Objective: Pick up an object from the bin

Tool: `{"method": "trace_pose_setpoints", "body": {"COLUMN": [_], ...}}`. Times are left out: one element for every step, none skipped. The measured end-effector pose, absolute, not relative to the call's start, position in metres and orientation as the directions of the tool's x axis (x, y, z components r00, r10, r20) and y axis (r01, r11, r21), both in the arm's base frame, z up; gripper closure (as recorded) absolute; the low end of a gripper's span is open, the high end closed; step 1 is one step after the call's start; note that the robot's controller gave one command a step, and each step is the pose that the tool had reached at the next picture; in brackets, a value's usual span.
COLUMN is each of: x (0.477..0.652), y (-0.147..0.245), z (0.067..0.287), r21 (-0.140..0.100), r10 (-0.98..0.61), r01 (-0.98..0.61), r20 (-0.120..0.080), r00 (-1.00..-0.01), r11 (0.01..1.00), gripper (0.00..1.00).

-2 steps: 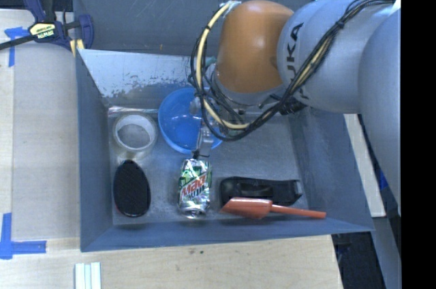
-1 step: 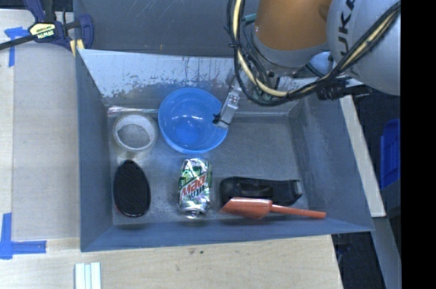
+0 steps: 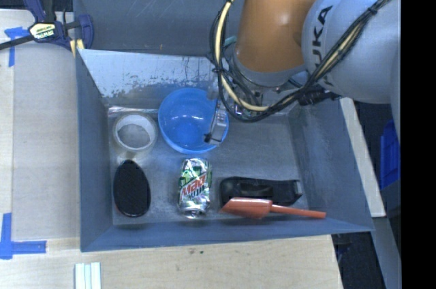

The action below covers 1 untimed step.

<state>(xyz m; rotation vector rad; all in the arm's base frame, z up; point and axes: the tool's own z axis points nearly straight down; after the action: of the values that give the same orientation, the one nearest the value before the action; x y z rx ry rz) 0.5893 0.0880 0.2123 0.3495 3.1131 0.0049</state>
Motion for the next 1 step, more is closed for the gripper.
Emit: {"method": "trace_pose_setpoints", "body": {"x": [0.5747], "y": [0.0893], "z": [0.2017], "r21": [0.004], "r10": [0.281], "r01": [0.281], "r20": [-0.011], "r00": [-0.96], "r11": [0.96], "gripper": [0.0]}}
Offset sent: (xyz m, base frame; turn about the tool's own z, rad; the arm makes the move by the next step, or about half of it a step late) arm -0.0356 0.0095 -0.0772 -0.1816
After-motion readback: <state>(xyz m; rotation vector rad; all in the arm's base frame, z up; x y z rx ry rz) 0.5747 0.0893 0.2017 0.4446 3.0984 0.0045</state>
